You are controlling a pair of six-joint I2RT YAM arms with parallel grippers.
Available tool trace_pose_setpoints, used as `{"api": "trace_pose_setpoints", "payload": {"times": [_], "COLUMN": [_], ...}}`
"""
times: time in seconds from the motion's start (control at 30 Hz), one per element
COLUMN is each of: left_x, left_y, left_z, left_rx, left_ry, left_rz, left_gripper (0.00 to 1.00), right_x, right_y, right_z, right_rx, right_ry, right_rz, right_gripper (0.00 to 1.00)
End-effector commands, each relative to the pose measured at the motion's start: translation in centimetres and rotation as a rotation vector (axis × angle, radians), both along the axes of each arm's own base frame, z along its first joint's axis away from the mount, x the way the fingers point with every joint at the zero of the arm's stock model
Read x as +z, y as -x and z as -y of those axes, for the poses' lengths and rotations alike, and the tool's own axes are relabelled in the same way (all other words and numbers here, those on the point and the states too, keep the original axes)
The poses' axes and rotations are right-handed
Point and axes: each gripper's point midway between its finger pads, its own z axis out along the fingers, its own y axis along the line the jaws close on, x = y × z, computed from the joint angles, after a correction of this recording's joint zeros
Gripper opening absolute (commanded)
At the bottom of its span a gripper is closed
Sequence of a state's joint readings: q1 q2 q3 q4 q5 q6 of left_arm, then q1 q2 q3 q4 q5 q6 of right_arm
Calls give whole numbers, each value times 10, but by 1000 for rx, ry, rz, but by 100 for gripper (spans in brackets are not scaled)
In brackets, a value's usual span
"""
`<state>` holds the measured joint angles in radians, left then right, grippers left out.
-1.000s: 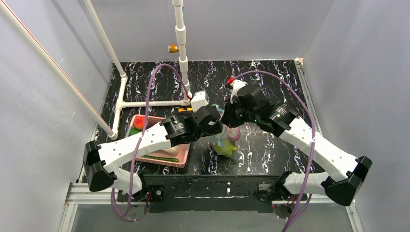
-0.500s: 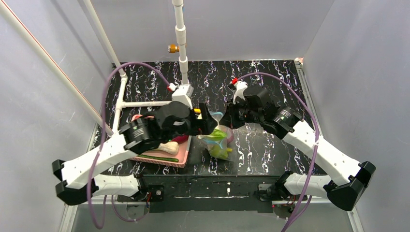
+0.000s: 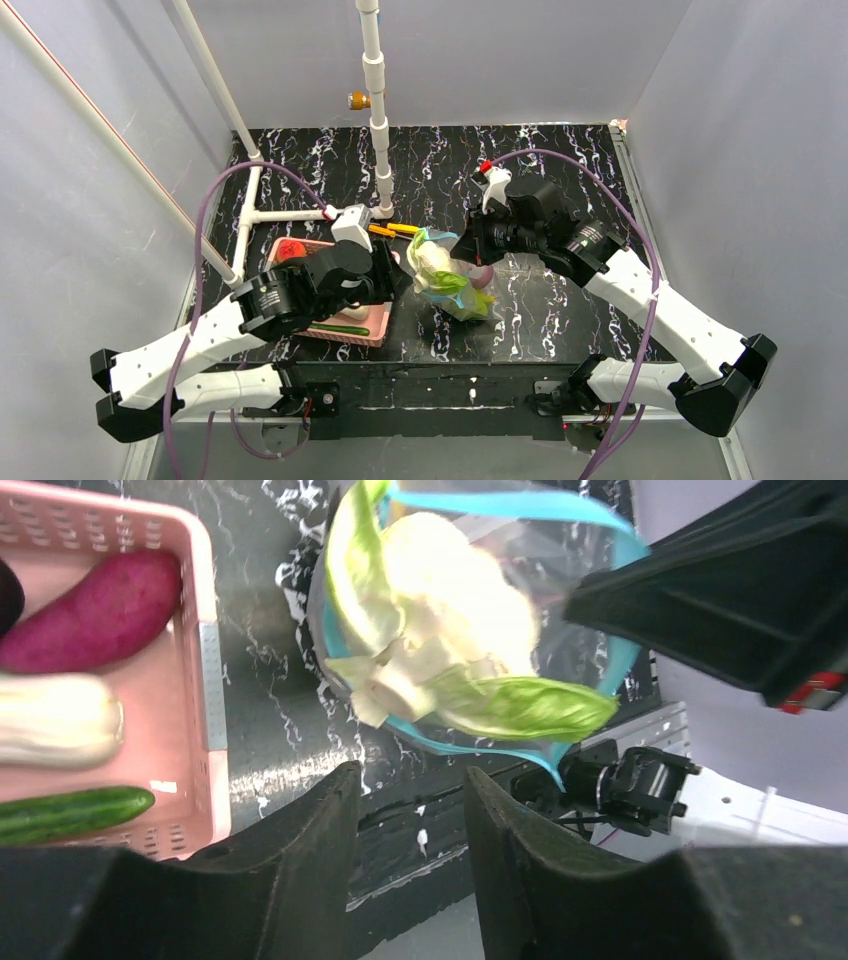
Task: Place the food in the zip-top bag and seal the zipper
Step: Place the fake vegetable in the zipper food storage bag.
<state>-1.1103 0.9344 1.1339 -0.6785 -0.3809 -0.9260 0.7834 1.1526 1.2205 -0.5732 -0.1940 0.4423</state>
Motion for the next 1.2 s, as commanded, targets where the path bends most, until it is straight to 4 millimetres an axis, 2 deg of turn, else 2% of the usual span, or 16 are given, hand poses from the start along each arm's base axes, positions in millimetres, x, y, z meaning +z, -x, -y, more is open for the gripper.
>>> {"api": "trace_pose_setpoints", "payload": {"times": [0.0,0.07,0.13,0.3,0.4,0.47,0.67,0.77,0.9,1.0,1.17], "left_x": [-10,-17,-25,-45,-45,-45,-61,-69,-75,-78,-86], "left_y": [-1,-2,-4,-3,-2,-3,0,4,2,0,-3], "left_z": [4,6,3,8,21,31,41,38,37,42,49], "left_rx": [57,93,176,352,354,345,434,494,533,535,533], "left_ry": [41,63,99,235,295,342,473,526,584,609,604], "left_rz": [-44,-74,-122,-296,-352,-376,-516,-586,-612,-625,-622], "left_gripper": [38,31,30,43,50,50,46,41,39,33,33], "right_x": [28,28,29,28,28,27,29,30,31,31,34], "right_y": [-4,-4,-4,-5,-4,-4,-4,-4,-3,-2,0], "right_z": [-7,-7,-8,-7,-7,-7,-5,-6,-7,-7,-9], "right_rx": [9,9,11,7,9,9,6,8,13,14,24], "right_ry": [-92,-94,-96,-95,-98,-98,-98,-100,-105,-108,-123], "right_rz": [59,58,57,59,58,57,64,68,64,61,50], "right_gripper": [1,1,1,1,1,1,1,1,1,1,1]}}
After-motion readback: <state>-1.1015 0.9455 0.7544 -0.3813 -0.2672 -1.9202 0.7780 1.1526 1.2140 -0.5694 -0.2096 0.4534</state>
